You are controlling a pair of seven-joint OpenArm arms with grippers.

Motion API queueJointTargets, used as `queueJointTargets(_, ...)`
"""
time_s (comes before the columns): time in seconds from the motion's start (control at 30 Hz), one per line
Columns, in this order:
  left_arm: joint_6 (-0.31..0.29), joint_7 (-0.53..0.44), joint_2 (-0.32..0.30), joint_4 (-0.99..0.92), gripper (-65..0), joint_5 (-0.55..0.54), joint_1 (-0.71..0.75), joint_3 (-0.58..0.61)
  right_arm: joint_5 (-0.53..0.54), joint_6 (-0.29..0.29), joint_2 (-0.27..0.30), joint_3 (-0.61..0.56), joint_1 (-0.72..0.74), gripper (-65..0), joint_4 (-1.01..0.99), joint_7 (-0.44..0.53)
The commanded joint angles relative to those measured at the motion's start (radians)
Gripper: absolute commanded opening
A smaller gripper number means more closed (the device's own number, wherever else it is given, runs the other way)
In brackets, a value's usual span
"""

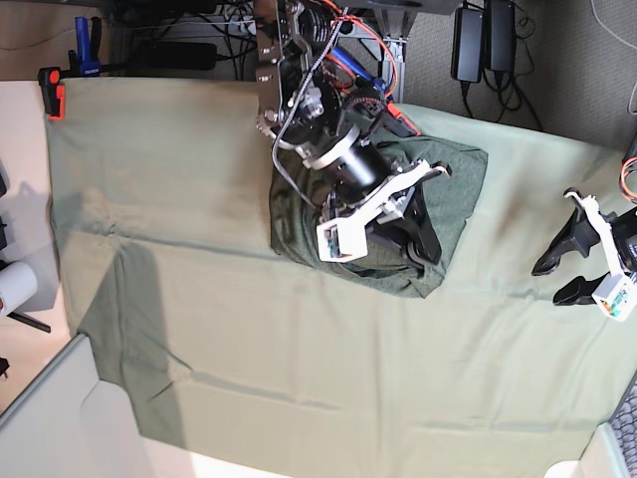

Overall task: Fold the T-shirt properly
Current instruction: 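Release the left gripper and move the right gripper onto the folded bundle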

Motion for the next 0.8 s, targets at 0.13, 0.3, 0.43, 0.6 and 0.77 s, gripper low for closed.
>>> queueJointTargets(0.13, -0.005, -0.014, -0.017, 0.017, -29.8, -0.020, -0.011, -0.009, -0.036, 0.008, -0.007, -0.049, 0.065, -65.0, -0.040, 0.030)
queueJointTargets(0.3, -0.005, -0.013, -0.017, 0.017, -29.8, -0.024, -0.011, -0.009, -0.039, 0.008, -0.007, -0.064, 0.093, -58.4, -0.122, 0.030)
queueJointTargets(0.43, -0.005, -0.006, -0.017, 0.017, -29.8, -0.043, -0.011, -0.009, -0.035, 0.008, -0.007, -0.091, 0.093, -35.2, -0.154, 0.031)
queueJointTargets(0.6, -0.005, -0.003, -0.017, 0.017, -29.8, -0.043, -0.010, -0.009, -0.037, 0.008, -0.007, -0.151, 0.098, -33.2, -0.150, 0.044)
queueJointTargets(0.77, -0.005, 0.045, -0.026, 0.036, -31.7, -0.089, 0.018, -0.008, -0.079, 0.008, -0.007, -0.145, 0.106, -33.2, -0.104, 0.095)
